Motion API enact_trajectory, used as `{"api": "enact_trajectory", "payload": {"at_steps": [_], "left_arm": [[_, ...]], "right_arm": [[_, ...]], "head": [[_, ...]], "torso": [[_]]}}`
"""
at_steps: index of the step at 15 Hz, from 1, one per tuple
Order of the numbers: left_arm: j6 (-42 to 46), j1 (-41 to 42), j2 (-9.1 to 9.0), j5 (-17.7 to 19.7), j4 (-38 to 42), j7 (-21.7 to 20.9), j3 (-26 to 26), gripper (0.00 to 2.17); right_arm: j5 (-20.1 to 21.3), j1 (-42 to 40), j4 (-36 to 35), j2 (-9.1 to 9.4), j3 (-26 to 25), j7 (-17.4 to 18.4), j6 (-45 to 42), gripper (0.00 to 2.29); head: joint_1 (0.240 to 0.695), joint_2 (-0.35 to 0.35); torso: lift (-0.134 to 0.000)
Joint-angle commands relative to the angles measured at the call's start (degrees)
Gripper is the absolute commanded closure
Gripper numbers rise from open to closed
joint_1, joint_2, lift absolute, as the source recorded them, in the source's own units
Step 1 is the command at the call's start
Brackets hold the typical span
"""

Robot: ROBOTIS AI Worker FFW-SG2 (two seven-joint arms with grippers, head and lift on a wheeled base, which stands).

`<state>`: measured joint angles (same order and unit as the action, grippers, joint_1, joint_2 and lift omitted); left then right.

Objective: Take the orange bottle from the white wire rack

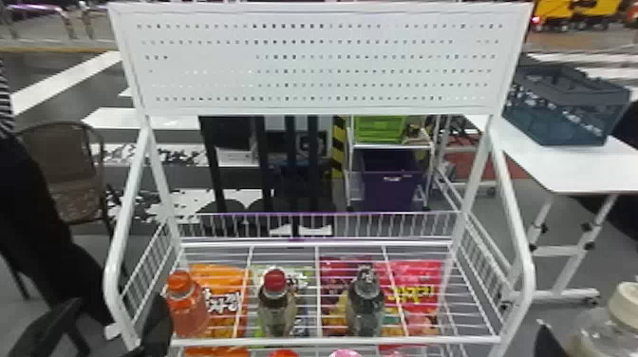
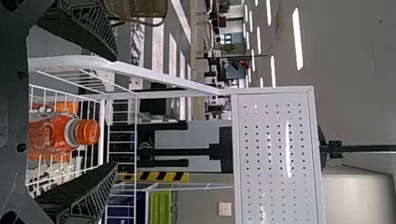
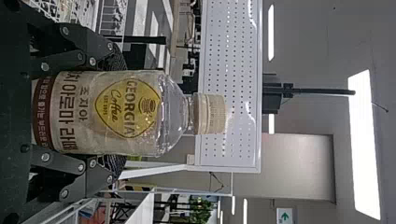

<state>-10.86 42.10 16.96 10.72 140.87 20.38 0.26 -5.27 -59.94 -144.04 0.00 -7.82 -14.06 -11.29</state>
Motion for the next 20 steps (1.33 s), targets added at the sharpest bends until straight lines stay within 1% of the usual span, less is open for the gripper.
{"api": "enact_trajectory", "payload": {"at_steps": [1,10,12,14,15,20], "left_arm": [[0.0,0.0,0.0,0.0,0.1,0.0,0.1,0.09],[0.0,0.0,-0.09,0.0,0.1,0.1,-0.1,0.09],[0.5,0.2,-0.26,-0.3,-1.4,0.7,-1.1,0.09],[3.5,0.2,-0.35,-1.4,-5.3,1.2,-3.6,0.09],[6.5,0.2,-0.35,-1.8,-7.9,2.0,-5.0,0.09],[20.2,-3.2,-0.7,-2.1,-22.0,2.4,-10.6,0.09]], "right_arm": [[0.0,0.0,0.0,0.05,-0.1,0.0,0.0,1.01],[-0.4,0.0,0.1,0.05,-0.1,0.0,0.0,1.01],[-0.4,0.1,0.2,0.05,-0.2,0.0,0.0,1.01],[-0.4,0.2,0.3,0.05,-0.2,0.0,0.0,1.01],[-0.4,0.3,0.5,0.05,-0.2,0.0,0.0,1.0],[-0.4,0.7,1.1,0.05,-0.4,0.0,0.5,1.01]], "head": [[0.499,0.0],[0.499,0.0],[0.499,0.0],[0.499,0.0],[0.499,0.0],[0.499,0.0]], "torso": [[0.0],[0.0],[0.0],[0.0],[0.0],[0.0]]}}
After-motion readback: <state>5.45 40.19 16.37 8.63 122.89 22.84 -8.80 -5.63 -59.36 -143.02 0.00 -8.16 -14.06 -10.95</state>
